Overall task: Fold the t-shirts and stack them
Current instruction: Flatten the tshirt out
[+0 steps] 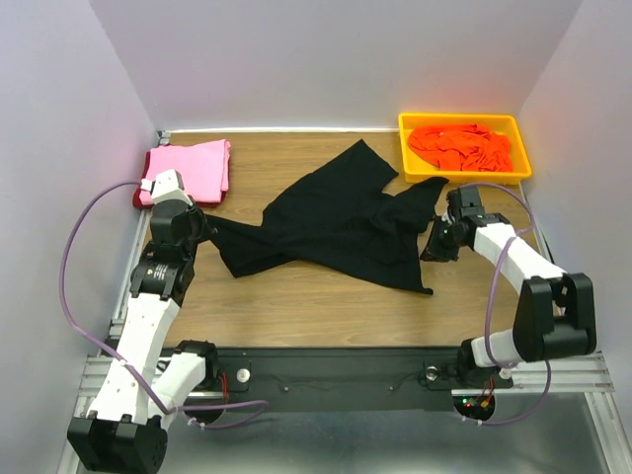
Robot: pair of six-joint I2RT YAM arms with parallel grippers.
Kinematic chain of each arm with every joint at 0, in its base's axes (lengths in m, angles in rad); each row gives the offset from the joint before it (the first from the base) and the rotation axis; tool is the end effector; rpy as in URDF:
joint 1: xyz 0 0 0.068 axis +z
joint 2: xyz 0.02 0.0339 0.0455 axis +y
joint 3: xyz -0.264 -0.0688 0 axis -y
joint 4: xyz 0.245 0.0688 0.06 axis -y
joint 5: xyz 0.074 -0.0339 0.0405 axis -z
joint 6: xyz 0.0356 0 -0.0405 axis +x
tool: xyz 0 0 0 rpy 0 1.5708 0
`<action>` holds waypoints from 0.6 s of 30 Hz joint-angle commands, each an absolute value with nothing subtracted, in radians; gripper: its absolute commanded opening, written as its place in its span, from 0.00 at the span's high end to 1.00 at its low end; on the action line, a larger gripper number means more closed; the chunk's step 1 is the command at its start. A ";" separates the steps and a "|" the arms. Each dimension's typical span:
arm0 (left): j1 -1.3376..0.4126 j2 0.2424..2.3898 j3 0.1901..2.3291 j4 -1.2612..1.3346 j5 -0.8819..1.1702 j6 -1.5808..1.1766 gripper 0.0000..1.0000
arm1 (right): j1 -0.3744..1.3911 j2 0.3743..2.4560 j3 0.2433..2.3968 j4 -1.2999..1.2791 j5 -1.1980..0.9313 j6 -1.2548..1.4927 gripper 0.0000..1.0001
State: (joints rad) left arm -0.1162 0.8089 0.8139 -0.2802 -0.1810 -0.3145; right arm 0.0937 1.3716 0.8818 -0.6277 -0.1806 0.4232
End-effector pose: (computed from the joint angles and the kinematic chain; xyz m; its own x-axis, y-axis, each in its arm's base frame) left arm 0.1869 -0.0154 0.3361 -0.2387 -0.2785 -0.9303 -0.1387 0.9580 -0.2512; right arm 0.2582 0.0307 0.2120 -0.8861 0.3225 -0.3330 0.2123 0.9208 0.3271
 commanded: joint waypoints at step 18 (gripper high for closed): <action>-0.112 0.765 0.838 -0.262 -0.225 -0.308 1.00 | 0.106 1.634 0.897 -0.416 -0.172 0.419 0.94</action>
